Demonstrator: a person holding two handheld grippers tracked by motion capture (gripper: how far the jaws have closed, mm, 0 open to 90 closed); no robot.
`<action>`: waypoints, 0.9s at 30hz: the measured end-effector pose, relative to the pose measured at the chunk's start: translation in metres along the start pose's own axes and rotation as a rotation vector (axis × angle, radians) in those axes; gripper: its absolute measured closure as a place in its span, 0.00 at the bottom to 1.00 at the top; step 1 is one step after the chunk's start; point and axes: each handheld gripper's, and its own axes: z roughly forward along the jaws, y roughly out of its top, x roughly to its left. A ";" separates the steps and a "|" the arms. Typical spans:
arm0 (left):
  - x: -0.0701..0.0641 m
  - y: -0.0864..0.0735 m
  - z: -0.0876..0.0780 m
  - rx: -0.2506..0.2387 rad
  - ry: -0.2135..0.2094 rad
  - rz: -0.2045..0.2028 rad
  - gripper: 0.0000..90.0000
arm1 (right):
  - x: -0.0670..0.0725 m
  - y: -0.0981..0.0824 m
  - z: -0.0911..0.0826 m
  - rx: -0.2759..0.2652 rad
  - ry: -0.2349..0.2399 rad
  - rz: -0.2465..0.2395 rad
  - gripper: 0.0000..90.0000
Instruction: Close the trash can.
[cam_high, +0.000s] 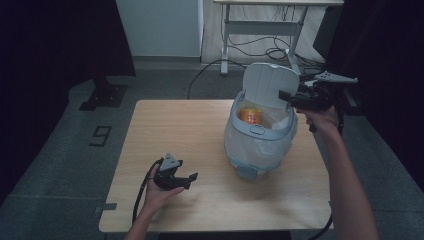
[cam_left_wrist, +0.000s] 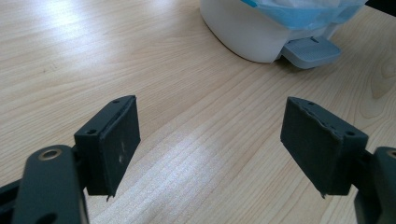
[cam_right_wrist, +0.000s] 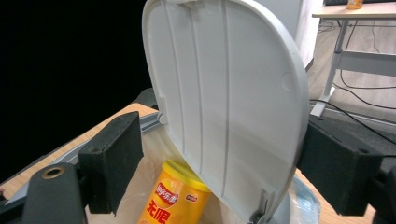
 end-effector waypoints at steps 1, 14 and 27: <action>0.000 0.000 0.000 0.000 0.000 0.000 0.22 | 0.000 -0.001 -0.001 -0.001 0.003 -0.001 0.18; -0.006 -0.001 0.006 0.026 -0.015 0.016 0.22 | 0.025 -0.020 -0.019 0.016 0.086 -0.031 0.15; -0.005 -0.004 0.011 0.066 -0.013 0.009 0.22 | 0.045 -0.040 -0.019 0.063 0.115 -0.062 0.15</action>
